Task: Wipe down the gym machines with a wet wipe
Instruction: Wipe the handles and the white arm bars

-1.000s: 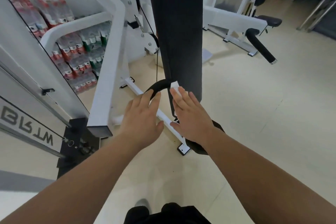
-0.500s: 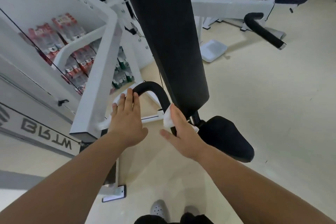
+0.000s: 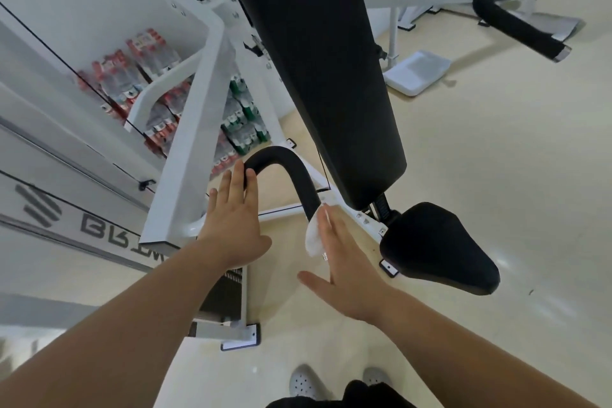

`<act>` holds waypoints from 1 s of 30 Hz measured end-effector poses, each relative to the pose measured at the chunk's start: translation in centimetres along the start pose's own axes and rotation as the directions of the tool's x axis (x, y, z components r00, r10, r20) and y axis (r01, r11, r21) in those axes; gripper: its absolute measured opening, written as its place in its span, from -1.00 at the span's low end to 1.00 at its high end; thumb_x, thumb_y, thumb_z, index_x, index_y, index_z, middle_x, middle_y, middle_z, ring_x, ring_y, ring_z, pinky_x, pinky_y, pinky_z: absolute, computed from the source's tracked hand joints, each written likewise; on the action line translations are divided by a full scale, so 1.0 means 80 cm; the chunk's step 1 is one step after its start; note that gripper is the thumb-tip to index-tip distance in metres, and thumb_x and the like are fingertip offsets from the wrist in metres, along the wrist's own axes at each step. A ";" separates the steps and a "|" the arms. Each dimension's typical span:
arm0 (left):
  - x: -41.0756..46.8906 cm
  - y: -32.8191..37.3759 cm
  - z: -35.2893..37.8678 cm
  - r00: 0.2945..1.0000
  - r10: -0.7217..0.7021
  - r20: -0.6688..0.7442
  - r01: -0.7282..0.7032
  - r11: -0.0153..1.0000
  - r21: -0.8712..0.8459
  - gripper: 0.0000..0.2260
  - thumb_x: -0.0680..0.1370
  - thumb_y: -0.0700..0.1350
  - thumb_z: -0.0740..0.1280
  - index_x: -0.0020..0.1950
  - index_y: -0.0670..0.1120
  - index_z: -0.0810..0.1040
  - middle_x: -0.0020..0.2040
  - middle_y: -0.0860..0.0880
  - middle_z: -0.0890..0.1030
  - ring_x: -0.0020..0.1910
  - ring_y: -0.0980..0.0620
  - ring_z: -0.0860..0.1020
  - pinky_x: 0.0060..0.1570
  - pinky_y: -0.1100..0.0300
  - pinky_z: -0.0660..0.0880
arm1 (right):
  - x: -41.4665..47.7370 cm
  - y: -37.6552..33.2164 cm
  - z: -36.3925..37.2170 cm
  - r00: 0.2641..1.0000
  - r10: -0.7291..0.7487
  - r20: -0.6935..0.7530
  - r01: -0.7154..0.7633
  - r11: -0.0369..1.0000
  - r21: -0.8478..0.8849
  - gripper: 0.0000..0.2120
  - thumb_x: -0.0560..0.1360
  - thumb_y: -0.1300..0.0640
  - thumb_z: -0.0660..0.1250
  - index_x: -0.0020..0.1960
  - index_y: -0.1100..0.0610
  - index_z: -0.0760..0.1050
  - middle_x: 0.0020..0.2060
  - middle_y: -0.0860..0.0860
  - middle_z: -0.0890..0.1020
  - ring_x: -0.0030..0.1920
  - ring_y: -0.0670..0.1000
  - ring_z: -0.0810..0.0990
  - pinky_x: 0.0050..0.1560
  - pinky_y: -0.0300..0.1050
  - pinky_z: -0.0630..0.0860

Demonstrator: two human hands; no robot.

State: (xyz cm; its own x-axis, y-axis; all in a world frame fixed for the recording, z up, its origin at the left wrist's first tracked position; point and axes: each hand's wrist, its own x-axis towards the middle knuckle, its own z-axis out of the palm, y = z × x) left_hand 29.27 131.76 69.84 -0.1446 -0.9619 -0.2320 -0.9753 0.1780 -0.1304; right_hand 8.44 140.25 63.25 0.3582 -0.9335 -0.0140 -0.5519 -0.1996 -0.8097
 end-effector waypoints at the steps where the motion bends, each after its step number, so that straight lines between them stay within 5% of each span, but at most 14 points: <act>1: 0.000 0.000 0.000 1.000 0.001 -0.003 -0.001 1.000 0.001 0.04 0.46 0.15 0.33 0.58 -0.08 -0.41 0.58 -0.08 -0.44 0.59 -0.17 -0.34 0.58 -0.16 -0.14 | 0.004 -0.003 -0.004 1.000 -0.002 0.003 0.002 0.999 -0.037 -0.02 0.59 -0.18 0.33 0.63 0.03 -0.36 0.63 -0.09 -0.28 0.58 -0.19 -0.23 0.45 -0.40 -0.17; 7: -0.002 -0.002 -0.006 1.000 0.008 0.014 -0.008 1.000 0.005 0.04 0.47 0.13 0.36 0.59 -0.07 -0.40 0.58 -0.07 -0.45 0.59 -0.16 -0.34 0.58 -0.14 -0.12 | 0.066 -0.023 -0.038 0.999 -0.039 -0.003 0.039 0.999 -0.030 0.03 0.56 -0.23 0.35 0.65 0.09 -0.31 0.63 -0.04 -0.28 0.63 -0.03 -0.14 0.55 -0.18 -0.02; 10: -0.002 -0.002 -0.009 1.000 0.015 0.027 -0.015 1.000 0.007 0.03 0.46 0.09 0.35 0.59 -0.08 -0.39 0.57 -0.07 -0.46 0.59 -0.15 -0.34 0.58 -0.13 -0.11 | 0.046 -0.017 -0.033 0.997 -0.072 0.007 0.072 0.988 -0.137 0.02 0.57 -0.23 0.34 0.65 0.06 -0.33 0.61 -0.03 -0.36 0.63 0.03 -0.06 0.46 -0.24 0.00; 15: -0.005 0.004 -0.007 1.000 -0.007 0.012 0.007 1.000 0.011 -0.01 0.50 0.05 0.33 0.59 -0.08 -0.40 0.56 -0.08 -0.47 0.58 -0.16 -0.37 0.58 -0.15 -0.15 | -0.016 0.000 -0.009 0.995 -0.045 0.090 0.069 0.956 -0.285 -0.02 0.60 -0.27 0.24 0.62 0.07 -0.41 0.52 -0.01 -0.56 0.64 0.09 -0.22 0.60 -0.04 0.08; 18: -0.006 0.003 -0.011 1.000 0.006 0.020 -0.005 0.999 -0.046 -0.03 0.50 0.05 0.33 0.60 -0.08 -0.37 0.57 -0.07 -0.45 0.58 -0.16 -0.36 0.58 -0.15 -0.15 | 0.016 -0.008 -0.020 0.995 -0.071 0.075 0.096 0.907 -0.410 -0.04 0.60 -0.32 0.16 0.62 0.12 -0.37 0.54 0.08 -0.52 0.62 0.12 -0.32 0.57 -0.05 -0.09; 22: -0.009 -0.016 -0.025 0.998 0.069 -0.006 -0.069 0.976 -0.205 -0.07 0.52 0.04 0.35 0.64 -0.04 -0.26 0.63 0.00 -0.32 0.61 -0.04 -0.27 0.59 -0.10 -0.12 | 0.091 -0.028 -0.039 0.996 -0.083 0.026 0.086 0.905 -0.417 -0.15 0.63 -0.29 0.05 0.65 0.16 -0.26 0.59 0.09 -0.42 0.62 0.10 -0.31 0.63 0.05 0.02; 27: -0.035 -0.056 -0.022 0.958 -0.019 -0.286 -0.060 0.963 -0.264 -0.28 0.57 0.03 0.33 0.65 0.00 0.06 0.65 0.01 0.04 0.63 -0.03 -0.04 0.57 -0.01 -0.15 | 0.153 -0.062 -0.062 0.995 -0.096 -0.021 0.074 0.871 -0.485 -0.28 0.69 -0.19 0.05 0.66 0.13 -0.17 0.65 0.06 -0.18 0.65 0.05 -0.12 0.63 0.01 0.02; 30: -0.049 -0.097 -0.011 0.860 -0.219 -0.460 0.012 0.911 -0.412 -0.46 0.59 -0.03 0.36 0.56 -0.04 0.34 0.54 -0.04 0.34 0.53 -0.08 0.22 0.52 0.02 0.06 | 0.177 -0.096 -0.055 0.990 -0.139 -0.038 0.095 0.827 -0.554 -0.28 0.69 -0.19 0.06 0.66 0.15 -0.14 0.66 0.08 -0.12 0.65 0.07 -0.06 0.59 -0.05 -0.02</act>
State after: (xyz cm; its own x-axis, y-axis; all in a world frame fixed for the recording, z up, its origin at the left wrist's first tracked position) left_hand 37.29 133.95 72.61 0.0127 -0.9620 0.2728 -0.9590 0.0656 0.2759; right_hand 14.47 127.31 71.86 0.4026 -0.9074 0.1207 -0.8395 -0.4186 -0.3464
